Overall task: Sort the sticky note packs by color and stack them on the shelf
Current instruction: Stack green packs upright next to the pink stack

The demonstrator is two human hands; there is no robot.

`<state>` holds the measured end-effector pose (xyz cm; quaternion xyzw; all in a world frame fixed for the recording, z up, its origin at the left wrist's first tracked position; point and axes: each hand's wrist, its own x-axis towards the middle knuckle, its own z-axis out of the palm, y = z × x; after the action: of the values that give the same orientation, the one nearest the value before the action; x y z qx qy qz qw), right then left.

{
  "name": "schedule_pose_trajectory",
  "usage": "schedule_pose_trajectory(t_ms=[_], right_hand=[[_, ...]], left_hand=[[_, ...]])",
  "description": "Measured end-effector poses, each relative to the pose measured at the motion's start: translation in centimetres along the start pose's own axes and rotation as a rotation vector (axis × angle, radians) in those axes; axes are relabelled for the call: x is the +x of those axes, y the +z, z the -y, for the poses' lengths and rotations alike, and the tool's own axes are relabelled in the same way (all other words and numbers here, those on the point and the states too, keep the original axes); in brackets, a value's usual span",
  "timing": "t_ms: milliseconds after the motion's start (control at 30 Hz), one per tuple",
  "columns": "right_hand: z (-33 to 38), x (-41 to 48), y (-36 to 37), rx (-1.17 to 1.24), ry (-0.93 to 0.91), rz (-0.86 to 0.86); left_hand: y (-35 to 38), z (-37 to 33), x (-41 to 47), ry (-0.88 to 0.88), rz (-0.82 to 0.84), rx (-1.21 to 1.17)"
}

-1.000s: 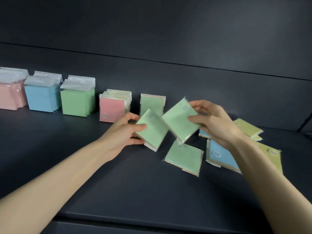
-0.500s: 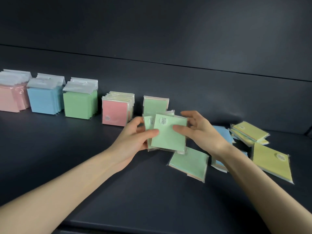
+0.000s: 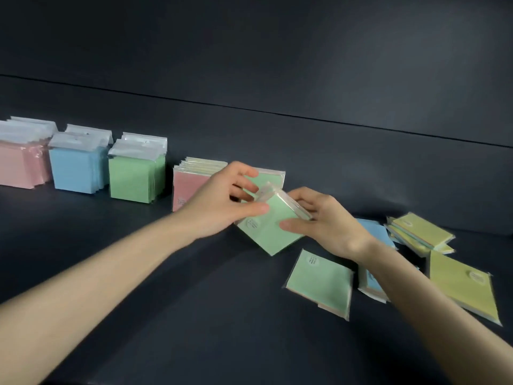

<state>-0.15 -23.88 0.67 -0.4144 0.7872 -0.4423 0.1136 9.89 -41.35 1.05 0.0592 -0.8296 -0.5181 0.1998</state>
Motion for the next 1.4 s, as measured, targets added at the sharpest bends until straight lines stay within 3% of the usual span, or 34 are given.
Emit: schedule_pose_trajectory(t_ms=[100,167,300,833,933,1133,1267,1400], right_hand=[[0.3,2.4,0.4,-0.243,-0.051,-0.020],[0.2,3.9,1.0,-0.330,-0.062,-0.060],[-0.8,5.5,1.6,-0.296,-0.010,-0.110],[-2.8,7.0,0.5,-0.388,0.075,-0.323],[-2.8,5.4,-0.6,-0.406,0.122,-0.226],[-2.2,2.0,-2.6,-0.379,0.306,0.138],[-0.7,0.1,-3.6,-0.507,0.418,0.401],[0.4,-0.7,-3.4,-0.676,0.427,0.536]], left_hand=[[-0.9,0.0,2.5,0.143,0.129,0.328],[-1.1,0.5,3.7,0.203,0.130,0.526],[-1.3,1.9,5.3,0.249,0.110,0.916],[0.3,3.2,8.7,0.328,0.030,1.206],[0.5,3.3,8.7,0.311,0.021,1.185],[0.5,3.4,8.5,0.290,-0.004,1.134],[0.4,3.4,7.9,0.284,-0.029,1.057],[0.7,3.1,6.7,0.303,-0.034,0.987]])
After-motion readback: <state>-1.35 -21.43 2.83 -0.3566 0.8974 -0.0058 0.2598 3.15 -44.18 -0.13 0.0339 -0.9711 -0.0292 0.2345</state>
